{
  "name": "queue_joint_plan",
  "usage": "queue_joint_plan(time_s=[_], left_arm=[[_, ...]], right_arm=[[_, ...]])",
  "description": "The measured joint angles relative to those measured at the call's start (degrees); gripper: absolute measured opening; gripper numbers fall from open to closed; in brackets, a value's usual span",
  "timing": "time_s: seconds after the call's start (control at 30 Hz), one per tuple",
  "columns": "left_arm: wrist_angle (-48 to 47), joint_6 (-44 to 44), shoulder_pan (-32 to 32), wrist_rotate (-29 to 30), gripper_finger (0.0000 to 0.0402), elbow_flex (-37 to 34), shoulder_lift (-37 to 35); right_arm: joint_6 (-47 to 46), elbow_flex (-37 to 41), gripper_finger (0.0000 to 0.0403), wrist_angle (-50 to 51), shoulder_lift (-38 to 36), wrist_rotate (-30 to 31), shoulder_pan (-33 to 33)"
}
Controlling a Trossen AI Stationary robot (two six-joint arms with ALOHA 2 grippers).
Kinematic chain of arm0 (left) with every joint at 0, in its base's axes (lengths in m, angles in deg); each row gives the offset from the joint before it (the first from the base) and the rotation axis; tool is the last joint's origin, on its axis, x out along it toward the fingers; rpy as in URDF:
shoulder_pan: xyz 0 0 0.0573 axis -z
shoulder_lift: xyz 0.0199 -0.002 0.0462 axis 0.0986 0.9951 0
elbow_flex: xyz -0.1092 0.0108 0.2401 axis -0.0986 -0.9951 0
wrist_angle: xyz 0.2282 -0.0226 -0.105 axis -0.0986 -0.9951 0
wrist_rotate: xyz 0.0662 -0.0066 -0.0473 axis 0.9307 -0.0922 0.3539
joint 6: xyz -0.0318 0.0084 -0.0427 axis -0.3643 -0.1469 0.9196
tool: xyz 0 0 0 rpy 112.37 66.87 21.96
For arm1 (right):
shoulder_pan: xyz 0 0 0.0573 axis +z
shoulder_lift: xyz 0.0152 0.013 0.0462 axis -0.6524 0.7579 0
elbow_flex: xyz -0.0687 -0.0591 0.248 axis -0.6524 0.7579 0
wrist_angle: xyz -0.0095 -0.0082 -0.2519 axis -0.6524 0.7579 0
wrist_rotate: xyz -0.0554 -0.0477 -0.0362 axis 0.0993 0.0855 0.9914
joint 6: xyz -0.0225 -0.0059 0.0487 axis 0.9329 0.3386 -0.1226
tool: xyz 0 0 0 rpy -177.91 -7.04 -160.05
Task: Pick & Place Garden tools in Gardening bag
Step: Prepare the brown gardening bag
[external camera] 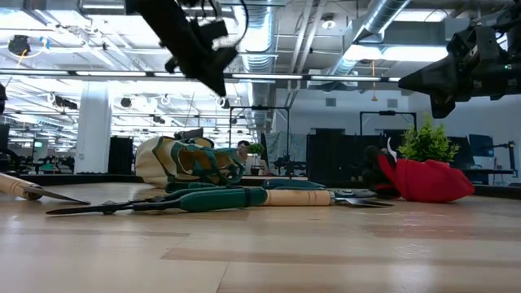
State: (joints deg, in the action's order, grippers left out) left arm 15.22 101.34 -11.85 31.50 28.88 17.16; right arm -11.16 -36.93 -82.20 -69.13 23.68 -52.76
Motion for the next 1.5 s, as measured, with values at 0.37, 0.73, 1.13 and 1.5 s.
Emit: queue_joint_plan(time_s=[0.37,0.73,1.13,1.5], left_arm=[[-2.00,2.20,-3.49,0.38,0.0058,-0.02,4.34],[-2.40,5.17,-6.90,-1.23,0.0154,-1.07,4.40],[-1.36,7.33,-9.16,-7.82,0.0179,-4.24,4.49],[0.76,6.80,-8.75,-9.09,0.0166,-4.24,9.75]], right_arm=[[0.00,0.00,0.0000,0.02,0.00,-0.15,0.02],[0.00,-0.01,0.0000,0.04,-0.01,-0.22,0.02],[0.46,0.00,0.0000,0.04,0.00,-0.22,0.02],[0.61,-0.02,0.0000,0.04,-0.02,-0.20,0.02]])
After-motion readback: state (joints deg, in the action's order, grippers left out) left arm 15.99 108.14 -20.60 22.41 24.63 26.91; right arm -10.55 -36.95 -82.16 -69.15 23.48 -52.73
